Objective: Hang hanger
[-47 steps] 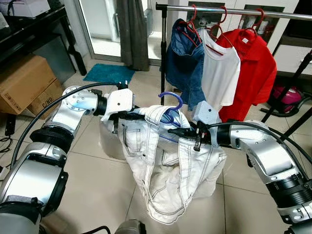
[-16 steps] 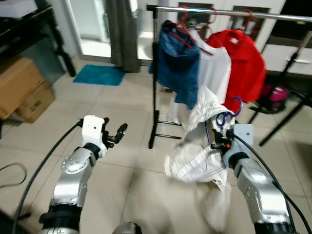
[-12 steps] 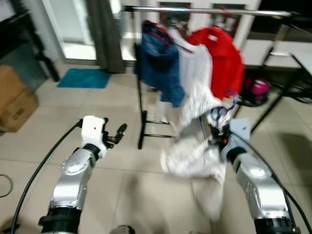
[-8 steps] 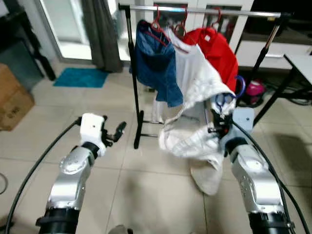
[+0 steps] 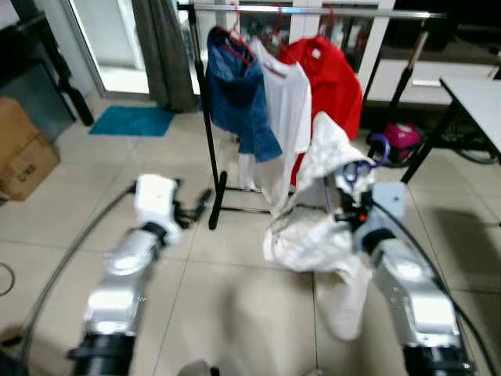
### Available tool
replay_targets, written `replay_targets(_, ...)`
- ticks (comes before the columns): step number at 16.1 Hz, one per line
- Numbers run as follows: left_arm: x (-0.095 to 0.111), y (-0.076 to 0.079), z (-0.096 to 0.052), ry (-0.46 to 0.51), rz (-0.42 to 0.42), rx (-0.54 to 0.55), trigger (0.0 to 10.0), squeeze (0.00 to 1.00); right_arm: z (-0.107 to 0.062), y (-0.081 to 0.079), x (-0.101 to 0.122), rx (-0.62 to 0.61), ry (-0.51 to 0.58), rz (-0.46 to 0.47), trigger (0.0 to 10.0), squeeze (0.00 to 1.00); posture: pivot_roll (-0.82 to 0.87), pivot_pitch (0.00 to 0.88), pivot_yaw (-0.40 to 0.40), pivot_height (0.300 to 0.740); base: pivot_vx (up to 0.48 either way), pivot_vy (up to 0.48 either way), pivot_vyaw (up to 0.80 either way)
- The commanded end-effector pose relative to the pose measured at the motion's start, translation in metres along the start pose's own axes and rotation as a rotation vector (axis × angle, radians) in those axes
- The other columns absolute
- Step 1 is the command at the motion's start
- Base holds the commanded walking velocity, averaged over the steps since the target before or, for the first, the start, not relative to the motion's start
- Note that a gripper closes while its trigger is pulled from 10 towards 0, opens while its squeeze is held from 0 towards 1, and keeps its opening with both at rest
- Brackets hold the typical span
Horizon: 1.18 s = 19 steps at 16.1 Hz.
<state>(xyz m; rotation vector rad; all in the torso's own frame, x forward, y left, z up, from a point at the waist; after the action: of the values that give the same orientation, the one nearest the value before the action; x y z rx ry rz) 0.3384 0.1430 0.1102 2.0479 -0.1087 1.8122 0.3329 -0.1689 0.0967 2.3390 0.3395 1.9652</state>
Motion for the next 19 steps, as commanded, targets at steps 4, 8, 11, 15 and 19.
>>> replay_targets(4, 0.006, 0.002, 0.0, 0.001, 0.03, -0.009, 10.0, 0.0, 0.002, 0.005, 0.018, -0.031, 0.061, 0.03, 10.0, 0.0, -0.03, 0.0, 0.009, 0.74, 0.0, 0.0, -0.2)
replay_targets(8, 0.002, 0.004, 0.0, -0.035, 0.043, -0.028, 10.0, 0.0, 0.003, -0.001, 0.02, -0.016, 0.066, 0.044, 10.0, 0.0, -0.03, 0.0, 0.024, 0.74, 0.125, 0.0, -0.14)
replay_targets(11, 0.004, 0.004, 0.0, -0.031, 0.033, -0.029, 10.0, 0.0, 0.002, -0.003, 0.019, -0.02, 0.068, 0.038, 10.0, 0.0, -0.03, 0.0, 0.032, 0.74, 0.255, 0.0, 0.0)
replay_targets(15, 0.004, 0.004, 0.001, -0.041, 0.032, -0.037, 10.0, 0.0, 0.001, -0.003, 0.018, -0.019, 0.063, 0.063, 10.0, 0.0, -0.03, 0.0, 0.037, 0.74, 0.265, 0.0, -0.11)
replay_targets(19, 0.004, 0.006, 0.002, -0.044, 0.03, -0.042, 10.0, 0.0, 0.001, -0.001, 0.017, -0.03, 0.06, 0.065, 10.0, 0.0, -0.03, 0.0, 0.039, 0.74, 0.265, 0.0, -0.7)
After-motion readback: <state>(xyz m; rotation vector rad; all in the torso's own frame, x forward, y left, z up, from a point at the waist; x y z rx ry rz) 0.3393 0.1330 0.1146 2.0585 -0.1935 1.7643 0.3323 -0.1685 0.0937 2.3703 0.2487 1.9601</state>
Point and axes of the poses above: a point about 5 cm out from each wrist's last joint towards the gripper, its own z axis pointing out of the wrist towards the gripper, its own x axis along the axis of the wrist's last joint, y = z × x, the point moved 5 cm from there along z, pointing out of the wrist towards the gripper, and after that the axes turned 14 degrees about -z, right-handed, at the moved point
